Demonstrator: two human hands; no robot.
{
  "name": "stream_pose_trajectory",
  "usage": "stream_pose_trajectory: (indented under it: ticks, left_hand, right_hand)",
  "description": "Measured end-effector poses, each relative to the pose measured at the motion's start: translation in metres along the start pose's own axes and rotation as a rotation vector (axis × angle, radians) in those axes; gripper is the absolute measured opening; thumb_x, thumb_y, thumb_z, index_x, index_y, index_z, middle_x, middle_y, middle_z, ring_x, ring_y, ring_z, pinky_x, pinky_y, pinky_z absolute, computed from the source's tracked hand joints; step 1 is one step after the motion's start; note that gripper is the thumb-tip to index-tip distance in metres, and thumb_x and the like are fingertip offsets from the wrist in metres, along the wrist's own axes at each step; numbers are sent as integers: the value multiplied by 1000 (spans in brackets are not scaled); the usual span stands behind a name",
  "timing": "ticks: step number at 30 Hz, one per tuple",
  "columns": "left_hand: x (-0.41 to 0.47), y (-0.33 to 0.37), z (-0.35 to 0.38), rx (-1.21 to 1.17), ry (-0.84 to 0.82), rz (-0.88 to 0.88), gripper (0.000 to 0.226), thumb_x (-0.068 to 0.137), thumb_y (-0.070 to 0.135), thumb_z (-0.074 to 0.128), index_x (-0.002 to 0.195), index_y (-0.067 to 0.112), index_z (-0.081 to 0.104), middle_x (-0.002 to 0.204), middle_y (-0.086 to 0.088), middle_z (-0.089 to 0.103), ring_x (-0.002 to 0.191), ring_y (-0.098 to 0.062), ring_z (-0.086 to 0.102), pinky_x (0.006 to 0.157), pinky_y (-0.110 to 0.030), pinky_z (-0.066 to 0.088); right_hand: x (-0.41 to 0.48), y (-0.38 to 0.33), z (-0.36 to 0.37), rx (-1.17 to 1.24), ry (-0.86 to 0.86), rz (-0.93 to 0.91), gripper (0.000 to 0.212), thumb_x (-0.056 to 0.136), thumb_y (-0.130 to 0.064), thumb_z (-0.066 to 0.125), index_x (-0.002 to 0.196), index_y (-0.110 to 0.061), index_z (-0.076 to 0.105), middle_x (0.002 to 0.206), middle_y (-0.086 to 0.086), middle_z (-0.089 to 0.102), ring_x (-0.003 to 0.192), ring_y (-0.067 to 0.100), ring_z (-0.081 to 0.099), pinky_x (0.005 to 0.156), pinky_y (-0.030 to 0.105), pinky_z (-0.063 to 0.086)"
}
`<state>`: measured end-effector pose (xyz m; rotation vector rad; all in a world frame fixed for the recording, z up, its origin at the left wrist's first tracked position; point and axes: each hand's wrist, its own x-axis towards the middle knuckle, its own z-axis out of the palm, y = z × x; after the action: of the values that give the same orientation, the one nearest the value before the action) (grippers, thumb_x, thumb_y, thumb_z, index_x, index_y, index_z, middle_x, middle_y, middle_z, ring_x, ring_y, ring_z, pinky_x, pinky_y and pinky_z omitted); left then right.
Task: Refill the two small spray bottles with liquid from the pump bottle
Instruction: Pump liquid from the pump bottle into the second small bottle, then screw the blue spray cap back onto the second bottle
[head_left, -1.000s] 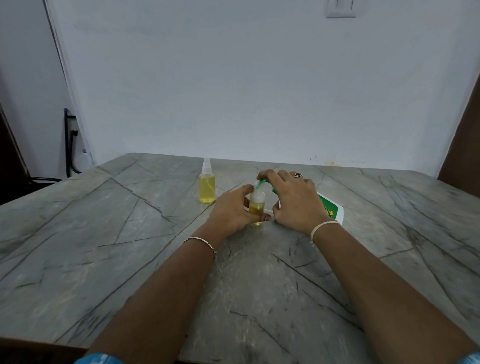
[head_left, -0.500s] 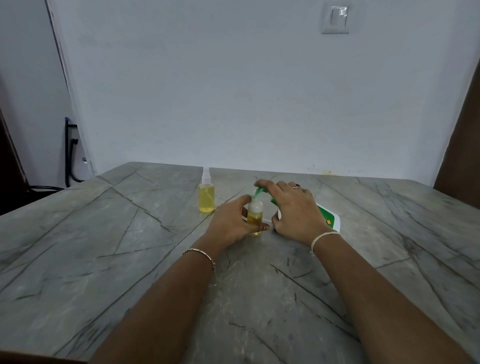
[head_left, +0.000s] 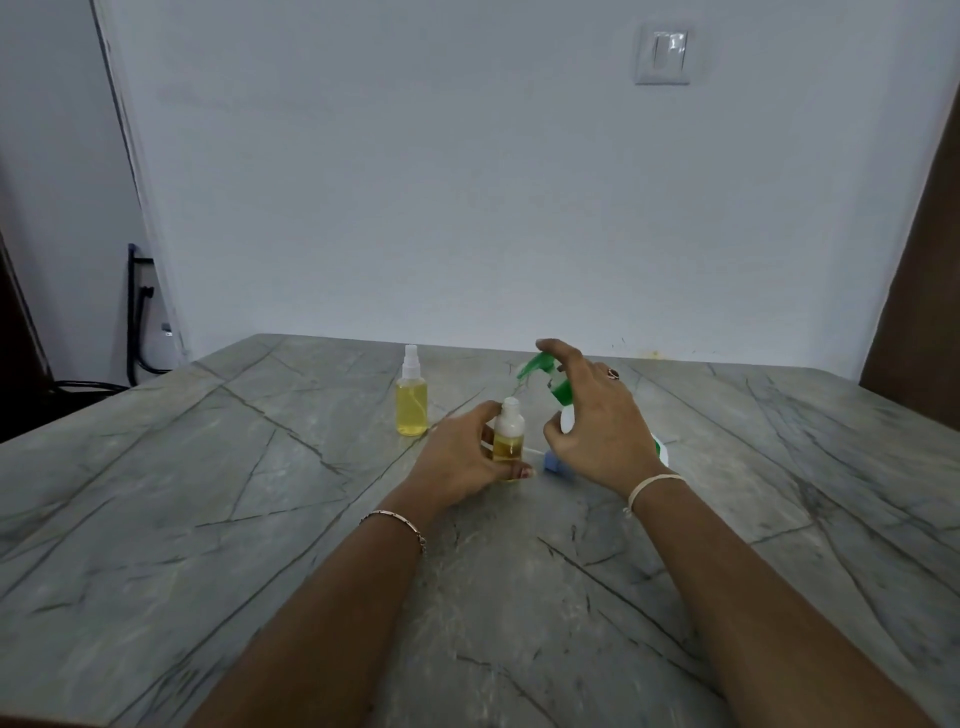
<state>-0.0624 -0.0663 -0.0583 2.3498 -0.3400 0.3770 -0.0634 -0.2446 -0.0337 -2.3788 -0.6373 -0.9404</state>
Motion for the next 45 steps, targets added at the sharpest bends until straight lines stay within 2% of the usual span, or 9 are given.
stream_pose_trajectory:
  ticks: [4,8,15,23,25,29,38,43,45]
  left_hand:
    - [0,0,1,3,-3,1,86,69,45,82,142,25,41,129,-1,61,110,-18,59,96,-35,51]
    - [0,0,1,4,11,3,86,72,43,80,144,23,38,132,-3,59,110,-18,59,94,-31,50]
    - [2,-1,4,-55,23,-2,77,70,39,83,134,21,44,127,-4,61,105,-16,62,92,-31,52]
    - [2,-1,4,-101,42,-9,74,68,36,85,129,18,49,123,-4,63,102,-17,64,89,-31,54]
    - [1,0,4,-94,42,-7,74,68,35,85,131,17,50,123,-4,63,101,-16,63,88,-28,53]
    - [1,1,4,-64,28,-22,75,70,36,83,134,15,50,127,-5,62,108,-19,61,97,-37,51]
    - [-4,3,1,-47,46,-36,70,70,34,84,130,14,54,123,-5,64,101,-15,61,92,-30,51]
    - [-5,0,-1,-37,66,-53,69,71,35,83,129,13,54,125,-4,62,104,-17,61,92,-30,51]
    - [-5,-1,-2,-38,73,-49,67,71,34,84,128,14,55,123,-3,63,100,-15,61,91,-30,52]
  right_hand:
    - [1,4,0,70,59,48,82,76,-10,68,144,-35,29,111,-9,50,99,12,48,91,32,48]
    - [4,8,-3,181,148,131,82,77,-6,71,144,-34,33,128,-4,53,107,13,49,91,24,42]
    - [4,24,-8,395,349,273,76,82,-1,64,140,-37,31,111,0,58,96,21,60,87,42,54]
    - [6,35,-4,491,442,327,71,91,-11,65,146,-32,24,136,6,52,118,20,55,103,41,48]
    - [6,36,-4,486,438,325,73,90,-12,67,146,-31,23,139,5,50,121,19,53,105,41,47]
    - [4,37,-4,451,428,308,81,86,-13,72,149,-26,22,146,2,43,126,20,48,110,39,42]
    - [2,35,-5,358,435,305,96,79,-21,79,154,-17,19,151,4,35,137,21,35,110,28,27]
    - [3,30,-10,134,480,343,95,82,-46,72,155,-22,15,159,9,19,148,27,13,115,43,15]
    - [3,21,-14,79,554,329,89,84,-50,66,154,-25,17,159,8,19,147,28,13,113,48,17]
